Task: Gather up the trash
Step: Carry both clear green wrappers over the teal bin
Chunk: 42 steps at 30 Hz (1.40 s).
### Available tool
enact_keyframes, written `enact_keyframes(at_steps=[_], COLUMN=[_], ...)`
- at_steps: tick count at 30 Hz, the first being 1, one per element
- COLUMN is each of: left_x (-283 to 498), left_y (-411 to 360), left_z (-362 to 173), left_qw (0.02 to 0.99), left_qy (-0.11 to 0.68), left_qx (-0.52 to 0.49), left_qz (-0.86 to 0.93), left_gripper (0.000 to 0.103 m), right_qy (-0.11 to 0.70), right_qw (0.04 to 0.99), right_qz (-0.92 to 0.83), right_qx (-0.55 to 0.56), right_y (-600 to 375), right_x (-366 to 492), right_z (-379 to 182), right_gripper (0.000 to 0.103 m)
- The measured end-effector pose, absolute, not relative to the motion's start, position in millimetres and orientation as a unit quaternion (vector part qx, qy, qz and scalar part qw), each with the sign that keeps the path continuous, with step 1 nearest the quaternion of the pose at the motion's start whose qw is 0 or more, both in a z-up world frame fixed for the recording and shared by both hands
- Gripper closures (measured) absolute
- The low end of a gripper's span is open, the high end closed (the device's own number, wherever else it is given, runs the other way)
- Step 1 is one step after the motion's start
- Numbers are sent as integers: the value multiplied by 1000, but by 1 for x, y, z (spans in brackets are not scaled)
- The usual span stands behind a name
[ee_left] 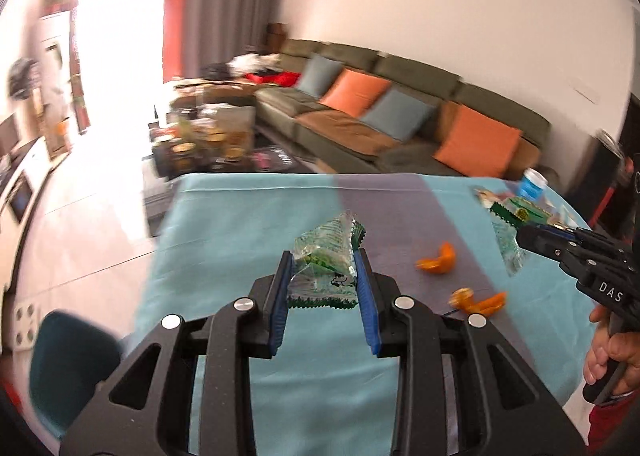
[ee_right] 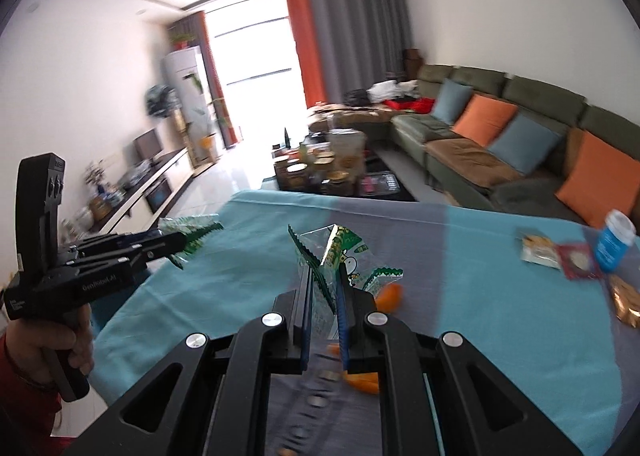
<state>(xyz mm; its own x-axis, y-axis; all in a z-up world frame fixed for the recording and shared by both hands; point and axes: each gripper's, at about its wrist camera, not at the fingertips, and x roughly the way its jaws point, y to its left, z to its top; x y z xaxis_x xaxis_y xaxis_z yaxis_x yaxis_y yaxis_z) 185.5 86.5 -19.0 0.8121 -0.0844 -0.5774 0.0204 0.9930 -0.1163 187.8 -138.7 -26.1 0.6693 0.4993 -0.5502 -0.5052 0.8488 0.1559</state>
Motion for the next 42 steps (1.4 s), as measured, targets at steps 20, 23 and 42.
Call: enact_keyframes(at_steps=[20, 23, 42], left_x=[22, 5, -7], left_y=[263, 283, 338], left_z=[-18, -23, -91], left_qw=[941, 935, 899], left_qy=[275, 277, 330], left_qx=[-125, -136, -184], left_qz=[156, 175, 221], left_gripper=[72, 72, 72], right_qy=[288, 293, 343], right_qw=[838, 825, 766], right_qz=[448, 466, 508], right_qx=[-119, -128, -195], right_y=[74, 99, 213], right_x=[148, 143, 137], right_z=[-5, -6, -50], right_gripper=[94, 94, 93])
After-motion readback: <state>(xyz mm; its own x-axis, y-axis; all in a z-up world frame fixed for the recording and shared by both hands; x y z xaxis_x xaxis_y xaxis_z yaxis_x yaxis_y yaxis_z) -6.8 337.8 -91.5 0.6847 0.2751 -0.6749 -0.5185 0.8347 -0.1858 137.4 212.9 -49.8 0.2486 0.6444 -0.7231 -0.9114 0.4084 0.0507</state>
